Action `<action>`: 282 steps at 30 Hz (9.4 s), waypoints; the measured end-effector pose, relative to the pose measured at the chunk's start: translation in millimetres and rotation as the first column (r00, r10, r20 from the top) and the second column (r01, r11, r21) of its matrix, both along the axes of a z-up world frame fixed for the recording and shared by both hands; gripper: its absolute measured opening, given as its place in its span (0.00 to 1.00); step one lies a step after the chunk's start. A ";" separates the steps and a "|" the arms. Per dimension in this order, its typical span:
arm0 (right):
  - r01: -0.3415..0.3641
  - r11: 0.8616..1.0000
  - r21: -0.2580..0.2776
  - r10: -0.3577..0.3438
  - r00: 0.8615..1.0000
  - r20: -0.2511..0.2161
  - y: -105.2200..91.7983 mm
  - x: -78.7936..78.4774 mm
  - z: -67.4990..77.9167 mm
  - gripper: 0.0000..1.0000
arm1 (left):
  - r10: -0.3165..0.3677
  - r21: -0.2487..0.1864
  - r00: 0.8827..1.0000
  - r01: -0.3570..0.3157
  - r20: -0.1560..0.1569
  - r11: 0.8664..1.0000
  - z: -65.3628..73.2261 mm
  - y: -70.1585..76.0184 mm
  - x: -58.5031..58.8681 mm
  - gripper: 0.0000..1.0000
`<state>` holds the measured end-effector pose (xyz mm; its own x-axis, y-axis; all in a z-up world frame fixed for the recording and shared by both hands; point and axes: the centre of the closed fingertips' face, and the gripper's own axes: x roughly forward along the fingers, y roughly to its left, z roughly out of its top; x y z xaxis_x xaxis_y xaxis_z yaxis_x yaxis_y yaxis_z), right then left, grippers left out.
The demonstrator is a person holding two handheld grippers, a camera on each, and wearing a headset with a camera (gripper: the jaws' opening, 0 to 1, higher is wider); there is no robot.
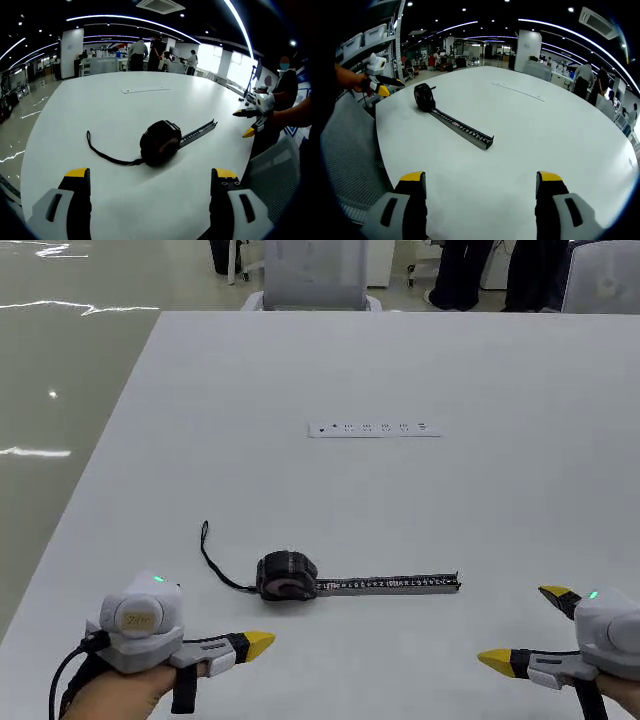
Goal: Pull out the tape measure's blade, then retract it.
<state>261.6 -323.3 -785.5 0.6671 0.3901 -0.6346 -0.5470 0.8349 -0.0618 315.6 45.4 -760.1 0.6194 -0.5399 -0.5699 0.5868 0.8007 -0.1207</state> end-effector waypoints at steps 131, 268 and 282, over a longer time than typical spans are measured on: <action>-0.731 0.646 -0.221 0.566 0.652 -0.505 39.5 74.5 -52.2 0.14 | 0.252 -0.020 0.967 -0.253 -0.025 0.967 -22.0 -69.2 56.0 0.99; -0.667 0.717 -0.204 0.516 0.704 -0.489 51.1 77.2 -53.5 0.14 | 0.295 0.109 0.950 -0.284 -0.101 0.953 -61.8 -80.4 73.6 0.68; -0.668 0.716 -0.203 0.519 0.704 -0.485 55.6 77.4 -53.7 0.14 | 0.286 0.096 0.954 -0.277 -0.092 0.956 -61.2 -80.1 74.5 0.68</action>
<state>339.0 -267.7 -839.2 0.0555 0.3299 -0.9424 -0.9575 0.2852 0.0434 390.0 -34.7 -821.2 0.6743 -0.3014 -0.6741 0.3240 0.9411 -0.0967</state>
